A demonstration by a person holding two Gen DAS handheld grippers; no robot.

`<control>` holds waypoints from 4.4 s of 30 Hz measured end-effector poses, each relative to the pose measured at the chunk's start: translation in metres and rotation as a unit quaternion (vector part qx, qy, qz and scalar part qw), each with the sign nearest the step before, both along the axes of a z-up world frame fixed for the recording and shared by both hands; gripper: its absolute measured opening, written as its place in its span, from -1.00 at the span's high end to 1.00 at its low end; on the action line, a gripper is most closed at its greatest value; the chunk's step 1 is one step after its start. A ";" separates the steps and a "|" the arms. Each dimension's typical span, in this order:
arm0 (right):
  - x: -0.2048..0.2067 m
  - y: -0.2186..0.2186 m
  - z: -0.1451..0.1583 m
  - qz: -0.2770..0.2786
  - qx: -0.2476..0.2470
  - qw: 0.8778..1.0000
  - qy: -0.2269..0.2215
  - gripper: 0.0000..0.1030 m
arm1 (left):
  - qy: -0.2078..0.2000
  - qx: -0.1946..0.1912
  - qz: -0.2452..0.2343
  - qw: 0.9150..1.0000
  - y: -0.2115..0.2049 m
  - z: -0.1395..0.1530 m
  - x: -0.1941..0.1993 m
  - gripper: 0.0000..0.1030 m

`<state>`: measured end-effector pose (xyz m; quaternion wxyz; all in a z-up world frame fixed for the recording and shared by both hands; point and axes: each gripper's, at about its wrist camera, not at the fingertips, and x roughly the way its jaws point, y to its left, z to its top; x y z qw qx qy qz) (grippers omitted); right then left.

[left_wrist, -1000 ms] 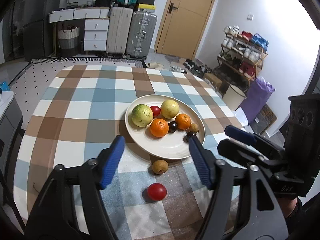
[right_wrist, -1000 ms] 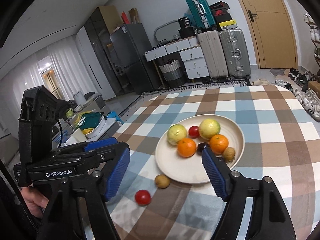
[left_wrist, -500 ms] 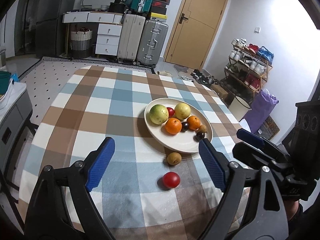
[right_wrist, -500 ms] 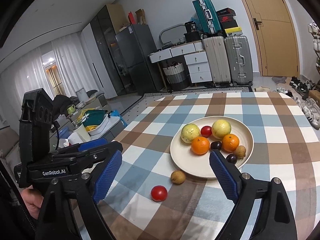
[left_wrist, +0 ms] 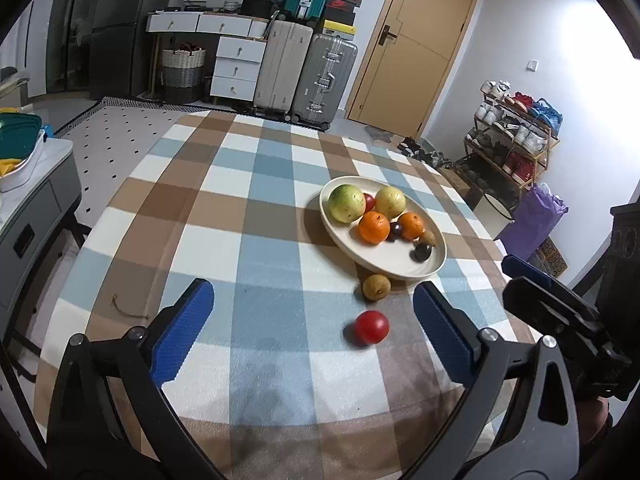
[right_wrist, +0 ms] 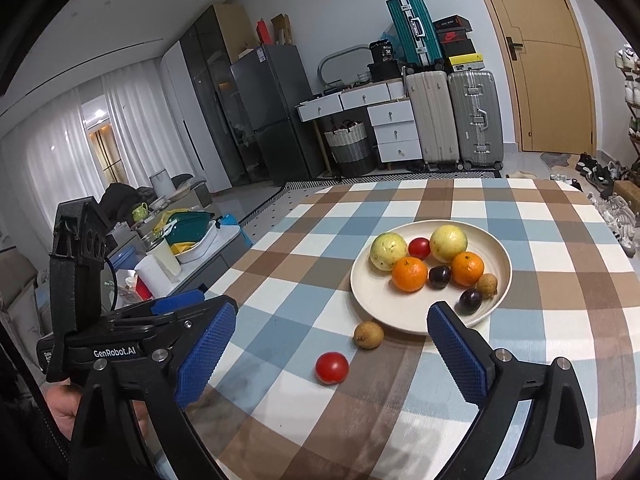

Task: Organize fruits
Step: 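Move the left tool to the red tomato on the table and grasp it, then grasp the tan round fruit with the right tool while the left tool holds the tomato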

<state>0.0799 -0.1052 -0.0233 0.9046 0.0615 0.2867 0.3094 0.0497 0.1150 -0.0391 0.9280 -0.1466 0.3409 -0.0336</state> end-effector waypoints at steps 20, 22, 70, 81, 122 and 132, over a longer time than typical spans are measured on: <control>-0.021 -0.015 -0.032 -0.020 -0.015 0.999 0.027 -0.97 | 0.075 0.017 -0.035 0.996 -0.026 -0.057 0.011 -0.97; -0.021 -0.019 -0.035 -0.023 -0.013 0.999 0.032 -0.98 | 0.076 0.019 -0.044 0.996 -0.033 -0.059 0.016 -0.97; 0.048 0.008 -0.080 -0.021 -0.046 0.990 0.131 -0.97 | 0.059 -0.010 -0.123 0.991 -0.017 -0.058 0.055 0.44; 0.059 0.023 -0.085 -0.026 -0.049 0.988 0.145 -0.97 | 0.054 -0.027 -0.115 0.992 -0.002 -0.059 0.054 0.44; 0.069 0.018 -0.068 -0.009 0.013 0.993 0.120 0.46 | 0.052 -0.020 -0.116 0.992 -0.014 -0.040 0.054 0.44; 0.068 -0.022 -0.056 -0.025 0.045 0.993 0.105 0.46 | 0.055 0.006 -0.130 0.990 -0.051 -0.028 0.081 0.44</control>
